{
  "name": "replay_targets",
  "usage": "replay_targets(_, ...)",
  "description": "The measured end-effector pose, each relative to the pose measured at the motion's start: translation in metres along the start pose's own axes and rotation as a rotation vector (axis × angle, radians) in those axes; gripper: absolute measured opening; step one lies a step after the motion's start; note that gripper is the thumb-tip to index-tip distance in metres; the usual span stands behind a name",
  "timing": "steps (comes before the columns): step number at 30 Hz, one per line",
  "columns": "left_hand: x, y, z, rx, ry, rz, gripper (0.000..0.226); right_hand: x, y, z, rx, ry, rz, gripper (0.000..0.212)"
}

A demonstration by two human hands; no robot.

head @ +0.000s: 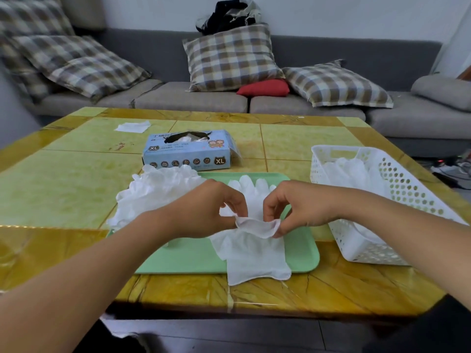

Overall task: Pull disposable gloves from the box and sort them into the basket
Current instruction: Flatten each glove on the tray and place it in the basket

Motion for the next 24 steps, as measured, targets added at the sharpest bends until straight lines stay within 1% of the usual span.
replay_targets(3,-0.004,0.004,0.007,0.06,0.016,-0.035,0.006,0.003,-0.003,0.005,-0.003,-0.032,0.008,0.014)
replay_targets(5,-0.004,0.005,0.012,0.081,-0.025,-0.035,0.005,0.009,-0.001,0.007,0.006,-0.06,0.028,0.015)
replay_targets(11,0.015,0.011,0.017,0.112,-0.282,-0.073,0.011,0.023,-0.001,0.009,-0.014,-0.07,0.121,0.012)
replay_targets(14,0.017,0.015,0.017,0.129,-0.295,-0.077,0.012,0.023,-0.002,0.01,-0.012,-0.093,0.154,0.012)
replay_targets(16,0.018,0.015,0.016,0.148,-0.299,-0.125,0.011,0.025,-0.002,0.011,-0.006,-0.118,0.169,0.013)
replay_targets(17,0.019,0.014,0.016,0.157,-0.307,-0.159,0.012,0.026,-0.002,0.011,0.0,-0.138,0.174,0.015)
replay_targets(19,0.021,0.013,0.017,0.169,-0.331,-0.196,0.013,0.024,-0.005,0.014,0.034,-0.188,0.179,0.025)
replay_targets(22,0.017,0.015,0.019,0.18,-0.35,-0.158,0.02,0.019,-0.01,0.022,0.095,-0.251,0.153,0.044)
replay_targets(24,0.012,0.017,0.022,0.165,-0.388,-0.126,0.028,0.021,-0.011,0.025,0.118,-0.261,0.149,0.05)
Point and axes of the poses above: each hand's wrist, its own z-axis away from the middle knuckle, its own x-axis out of the palm, y = z × x, the point moved 1 cm from there along -z, towards the middle knuckle, and after that the axes turned 15 degrees about -z, right-handed, at the moved point
